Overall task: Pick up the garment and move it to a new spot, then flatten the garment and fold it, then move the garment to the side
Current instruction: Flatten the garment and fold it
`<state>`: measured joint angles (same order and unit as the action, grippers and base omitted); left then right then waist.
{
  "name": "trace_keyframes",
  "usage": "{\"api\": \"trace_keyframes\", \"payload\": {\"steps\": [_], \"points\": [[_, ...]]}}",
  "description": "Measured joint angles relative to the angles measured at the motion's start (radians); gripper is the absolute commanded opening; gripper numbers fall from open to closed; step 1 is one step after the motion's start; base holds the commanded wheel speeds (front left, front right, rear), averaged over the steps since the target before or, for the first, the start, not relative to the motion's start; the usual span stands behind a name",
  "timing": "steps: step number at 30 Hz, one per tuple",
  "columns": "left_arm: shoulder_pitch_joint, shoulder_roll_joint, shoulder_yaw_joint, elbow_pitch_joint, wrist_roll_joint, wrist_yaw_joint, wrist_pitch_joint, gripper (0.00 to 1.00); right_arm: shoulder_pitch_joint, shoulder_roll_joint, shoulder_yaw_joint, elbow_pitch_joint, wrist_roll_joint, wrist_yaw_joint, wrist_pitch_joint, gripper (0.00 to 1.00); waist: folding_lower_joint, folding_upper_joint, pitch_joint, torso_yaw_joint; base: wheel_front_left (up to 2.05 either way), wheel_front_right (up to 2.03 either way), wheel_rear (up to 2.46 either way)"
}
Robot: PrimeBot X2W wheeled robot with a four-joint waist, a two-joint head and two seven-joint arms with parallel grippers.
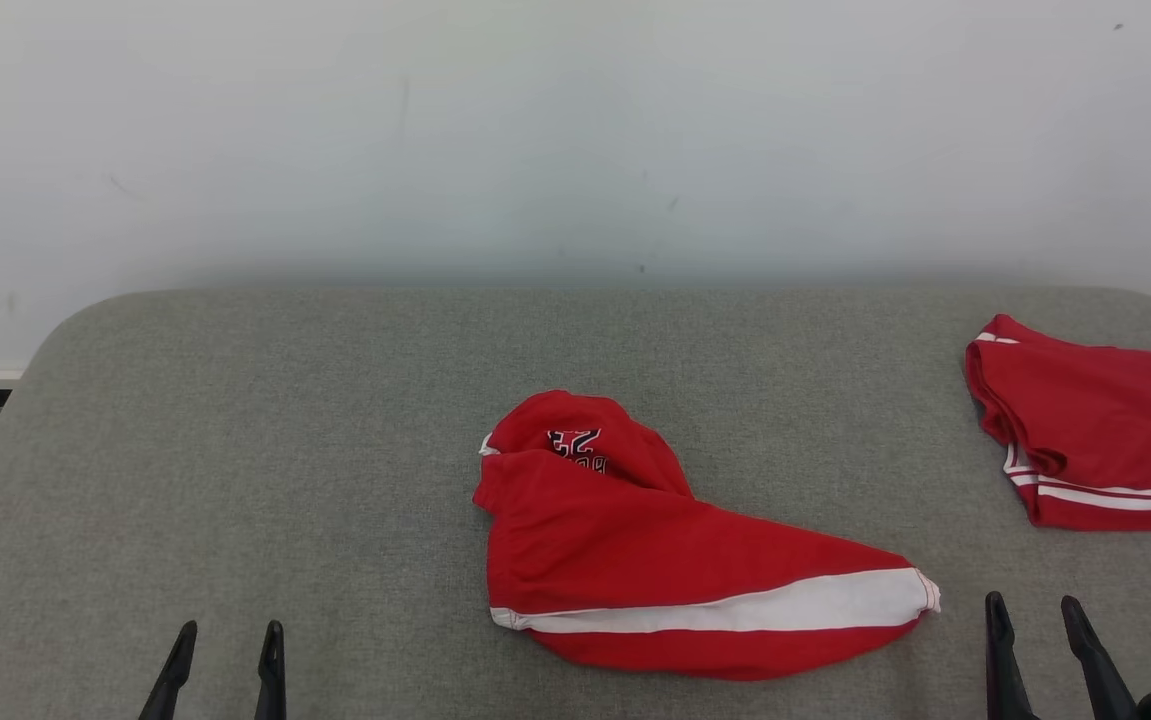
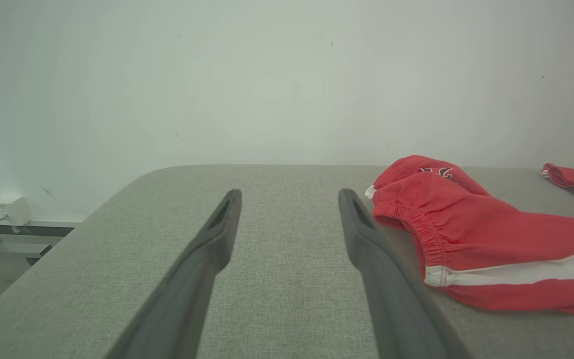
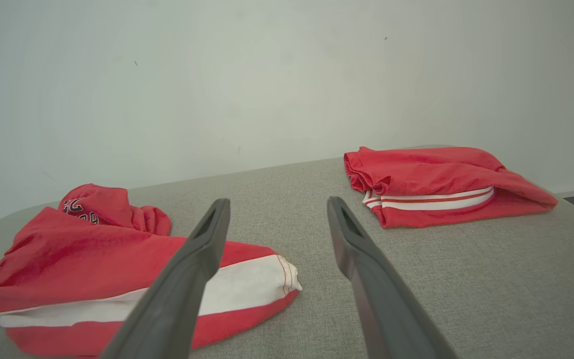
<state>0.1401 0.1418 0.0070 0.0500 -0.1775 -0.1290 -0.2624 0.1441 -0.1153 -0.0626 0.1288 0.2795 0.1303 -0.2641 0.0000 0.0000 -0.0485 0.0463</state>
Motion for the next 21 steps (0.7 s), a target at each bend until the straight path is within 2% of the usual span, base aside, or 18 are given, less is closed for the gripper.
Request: {"api": "trace_keyframes", "payload": {"steps": [4,7,9,14,21], "points": [[0.0,0.001,-0.007,0.003,-0.009,0.0,0.0,1.0,-0.006,-0.014,0.02,0.019,-0.001,0.0,0.0,1.0,0.0,0.0,0.003,-0.004,0.0,0.0,0.0],[-0.012,0.02,-0.049,0.022,-0.01,0.0,0.0,1.0,-0.033,-0.043,0.044,0.05,0.004,0.0,0.0,1.0,0.0,0.0,0.011,-0.009,0.0,0.0,0.0],[-0.053,0.053,-0.132,0.051,-0.036,-0.002,0.0,1.0,-0.068,-0.08,0.068,0.089,0.005,0.0,0.0,1.0,0.0001,0.0,0.022,-0.013,0.0,0.0,0.0],[-0.142,0.111,-0.265,0.119,-0.101,-0.002,0.0,1.0,-0.133,-0.128,0.109,0.183,0.015,0.0,0.0,1.0,0.0001,0.0,0.048,-0.018,0.0,0.0,0.0],[-0.291,0.188,-0.48,0.256,-0.203,-0.002,0.0,1.0,-0.252,-0.162,0.196,0.3,0.037,0.0,0.0,1.0,0.0001,0.0001,0.109,-0.024,0.0,0.0,0.0]]}}
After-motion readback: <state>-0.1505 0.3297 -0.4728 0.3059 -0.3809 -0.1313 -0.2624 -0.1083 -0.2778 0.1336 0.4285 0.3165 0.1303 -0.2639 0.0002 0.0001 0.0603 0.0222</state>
